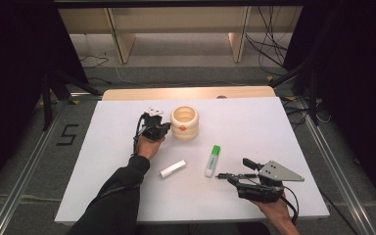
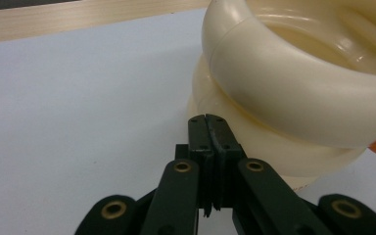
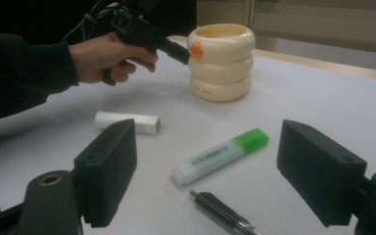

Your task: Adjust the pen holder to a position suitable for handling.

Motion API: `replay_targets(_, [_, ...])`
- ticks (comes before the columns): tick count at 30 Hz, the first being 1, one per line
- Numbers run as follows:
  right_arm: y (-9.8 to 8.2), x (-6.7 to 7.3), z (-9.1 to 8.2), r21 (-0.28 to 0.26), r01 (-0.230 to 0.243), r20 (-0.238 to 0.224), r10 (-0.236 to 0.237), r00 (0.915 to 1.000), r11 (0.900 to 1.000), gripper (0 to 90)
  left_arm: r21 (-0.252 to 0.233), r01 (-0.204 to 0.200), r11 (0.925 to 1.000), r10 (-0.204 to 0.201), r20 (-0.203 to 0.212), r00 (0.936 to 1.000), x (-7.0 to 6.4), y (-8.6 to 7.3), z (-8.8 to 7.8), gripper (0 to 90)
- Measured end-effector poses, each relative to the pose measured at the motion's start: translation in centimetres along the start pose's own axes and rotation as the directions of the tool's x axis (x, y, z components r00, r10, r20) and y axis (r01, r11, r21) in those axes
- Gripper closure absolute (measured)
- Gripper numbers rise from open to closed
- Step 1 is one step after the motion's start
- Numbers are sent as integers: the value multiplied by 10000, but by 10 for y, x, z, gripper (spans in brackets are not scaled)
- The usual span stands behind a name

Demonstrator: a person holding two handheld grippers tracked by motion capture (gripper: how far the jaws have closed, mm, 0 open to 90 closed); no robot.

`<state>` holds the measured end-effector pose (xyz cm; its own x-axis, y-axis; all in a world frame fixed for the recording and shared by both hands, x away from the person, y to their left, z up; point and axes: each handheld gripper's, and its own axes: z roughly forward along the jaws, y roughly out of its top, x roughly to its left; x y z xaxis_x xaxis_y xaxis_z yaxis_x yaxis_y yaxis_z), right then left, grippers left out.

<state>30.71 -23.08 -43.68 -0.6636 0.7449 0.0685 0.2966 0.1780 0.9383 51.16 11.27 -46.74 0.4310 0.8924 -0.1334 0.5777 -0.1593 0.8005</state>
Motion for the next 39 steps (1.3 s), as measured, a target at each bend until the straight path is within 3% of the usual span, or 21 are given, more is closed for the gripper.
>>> replay_targets(7, [0, 0, 0, 15, 37, -3, -37, 10000, 10000, 234, -21, -81, 10000, 81, 66, 9999, -7, 1, 3, 888])
replay_targets(12, [0, 0, 0, 6, -3, 3, 3, 10000, 10000, 234, 7, -25, 10000, 25, 54, 10000, -5, 2, 2, 851])
replay_targets(13, [0, 0, 0, -4, 25, 0, -25, 10000, 10000, 234, 66, 94, 9999, -95, 149, 9998, -1, 2, -3, 777])
replay_targets(17, [0, 0, -1, -30, 9, -1, -9, 10000, 10000, 236, 450, 263, 9986, -277, 298, 9992, 5, 3, -13, 622])
replay_targets(19, [0, -1, -1, -37, -1, 3, 1, 10000, 10000, 235, 712, 142, 9974, -162, 273, 9995, 6, 5, -20, 577])
replay_targets(20, [1, 0, -1, -28, 12, 17, -12, 10000, 10000, 235, 819, 134, 9965, -158, 286, 9995, 5, 6, -23, 499])
replay_targets(22, [1, 0, -1, -22, 45, 8, -45, 10000, 10000, 235, 948, -35, 9955, -7, 436, 9991, 1, 8, -30, 435])
replay_targets(23, [1, 1, 0, -45, 40, -16, -40, 10000, 10000, 235, 1095, -259, 9936, 205, 502, 9985, -1, 9, -34, 401])
replay_targets(28, [1, 1, 0, -46, 41, -25, -41, 10000, 10000, 235, 1315, -970, 9866, 887, 674, 9938, -15, 14, -50, 312])
replay_targets(31, [1, 0, -1, -41, 53, -10, -53, 10000, 10000, 235, 1480, -990, 9840, 867, 874, 9924, -17, 15, -54, 252])
replay_targets(39, [1, 1, 0, -54, 46, -29, -46, 10000, 10000, 235, 1671, -1187, 9788, 1013, 1089, 9889, -18, 11, -66, 197])
